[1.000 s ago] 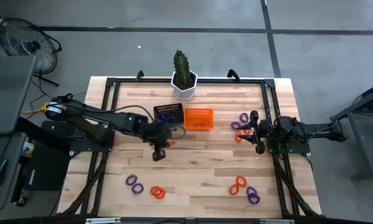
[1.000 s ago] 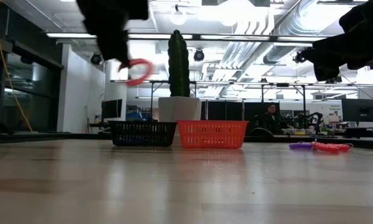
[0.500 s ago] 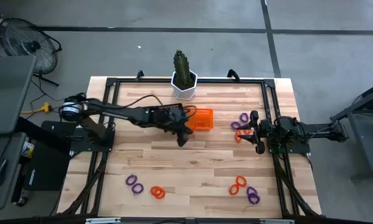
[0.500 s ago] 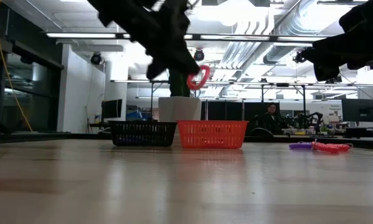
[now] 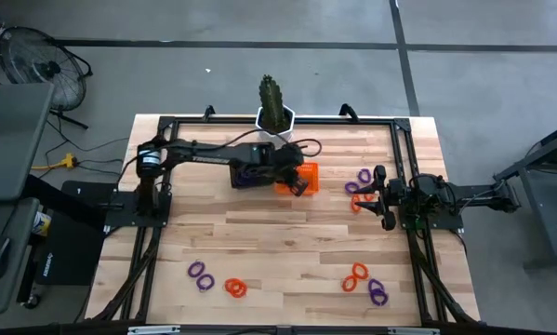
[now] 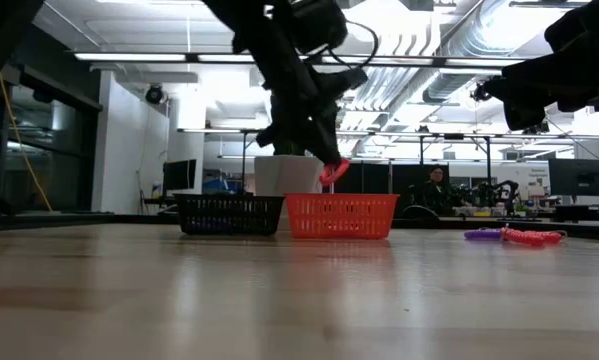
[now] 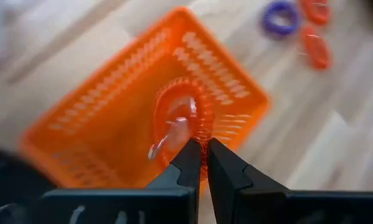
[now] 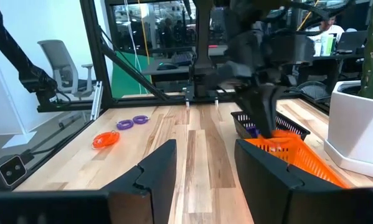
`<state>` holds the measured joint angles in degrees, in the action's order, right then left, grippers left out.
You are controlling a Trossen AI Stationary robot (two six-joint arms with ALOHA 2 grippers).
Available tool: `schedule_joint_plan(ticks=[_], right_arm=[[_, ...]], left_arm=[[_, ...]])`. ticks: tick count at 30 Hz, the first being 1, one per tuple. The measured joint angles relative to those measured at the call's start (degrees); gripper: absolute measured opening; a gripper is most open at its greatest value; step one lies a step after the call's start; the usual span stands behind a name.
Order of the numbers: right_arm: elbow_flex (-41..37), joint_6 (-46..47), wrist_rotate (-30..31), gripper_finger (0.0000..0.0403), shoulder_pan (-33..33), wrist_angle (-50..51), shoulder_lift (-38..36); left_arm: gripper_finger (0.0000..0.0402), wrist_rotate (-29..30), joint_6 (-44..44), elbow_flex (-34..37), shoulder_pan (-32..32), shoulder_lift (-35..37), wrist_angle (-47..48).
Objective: Sort spring keychains
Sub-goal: Put the orange spring keychain in the orange bin, then put the purple spring keychain in the black bin
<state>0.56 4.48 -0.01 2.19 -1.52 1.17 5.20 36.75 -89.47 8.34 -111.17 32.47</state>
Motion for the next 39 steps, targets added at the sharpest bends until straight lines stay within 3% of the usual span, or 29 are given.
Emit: schedule_joint_plan(ticks=[4, 7, 17, 30, 39], right_arm=[[0.02, -0.01, 0.0, 0.0157, -0.01, 0.0, 0.0], [0.0, -0.01, 0.0, 0.0158, 0.0, 0.0, -0.04], [0.02, -0.01, 0.0, 0.0158, 0.0, 0.0, 0.0], [0.0, 0.01, 0.0, 0.0156, 0.0, 0.0, 0.0], [0.01, -0.01, 0.0, 0.0157, -0.01, 0.0, 0.0]], left_arm=[[0.0012, 3.1, 1.03, -4.34, 0.02, -2.92, 6.39], [0.0012, 3.15, 1.32, -6.51, 0.26, -4.94, 5.99], [0.0015, 3.05, 3.03, -6.61, 0.28, -6.58, 10.43], [0.0133, 3.09, 3.46, -6.8, 0.28, -6.34, 11.11], [0.0148, 0.5, -0.77, -8.25, -1.79, -3.89, 15.95]])
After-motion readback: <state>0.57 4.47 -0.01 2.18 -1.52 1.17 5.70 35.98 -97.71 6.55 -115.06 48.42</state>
